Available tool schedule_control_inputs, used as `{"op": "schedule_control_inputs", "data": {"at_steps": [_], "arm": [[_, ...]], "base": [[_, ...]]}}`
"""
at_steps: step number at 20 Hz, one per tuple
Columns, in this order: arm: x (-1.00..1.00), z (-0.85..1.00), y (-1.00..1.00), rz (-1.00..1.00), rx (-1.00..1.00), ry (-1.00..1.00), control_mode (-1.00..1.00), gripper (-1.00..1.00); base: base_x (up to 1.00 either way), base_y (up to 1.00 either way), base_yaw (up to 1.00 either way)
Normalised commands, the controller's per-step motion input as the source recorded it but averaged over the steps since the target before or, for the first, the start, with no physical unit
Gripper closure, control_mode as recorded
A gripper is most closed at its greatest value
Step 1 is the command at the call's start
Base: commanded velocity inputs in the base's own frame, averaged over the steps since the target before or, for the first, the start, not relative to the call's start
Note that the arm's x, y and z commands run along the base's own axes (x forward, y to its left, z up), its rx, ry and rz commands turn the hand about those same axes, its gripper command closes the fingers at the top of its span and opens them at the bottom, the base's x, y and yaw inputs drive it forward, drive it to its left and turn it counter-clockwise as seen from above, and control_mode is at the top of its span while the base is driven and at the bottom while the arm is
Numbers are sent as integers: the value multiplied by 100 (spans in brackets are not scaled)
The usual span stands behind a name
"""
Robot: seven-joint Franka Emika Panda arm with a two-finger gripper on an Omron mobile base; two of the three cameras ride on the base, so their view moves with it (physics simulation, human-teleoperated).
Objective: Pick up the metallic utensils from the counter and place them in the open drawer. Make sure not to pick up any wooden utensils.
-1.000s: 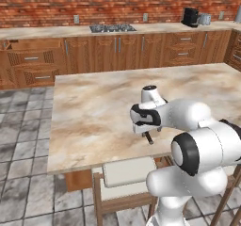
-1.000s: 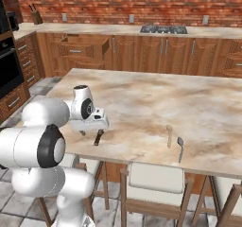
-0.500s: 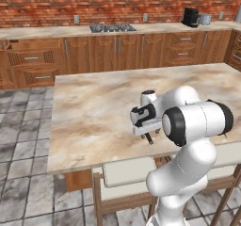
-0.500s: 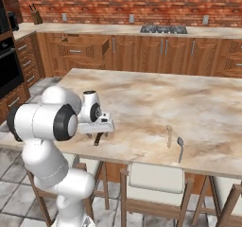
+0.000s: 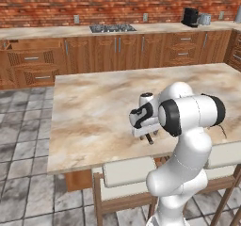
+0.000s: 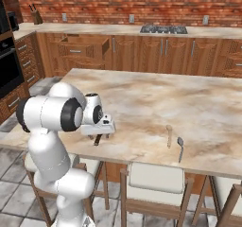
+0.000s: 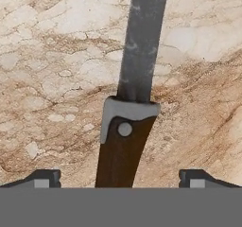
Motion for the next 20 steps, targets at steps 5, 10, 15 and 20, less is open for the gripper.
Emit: {"op": "schedule_control_inputs", "data": {"at_steps": [5,10,15,20], "arm": [[14,-58,17,0,0,0,-100,100],[5,-62,44,0,0,0,-100,100],[0,-61,58,0,0,0,-100,100],[-21,-14,22,0,0,-2,-100,100]], "base": [[0,0,0],[0,0,0],[0,0,0],[0,0,0]]}}
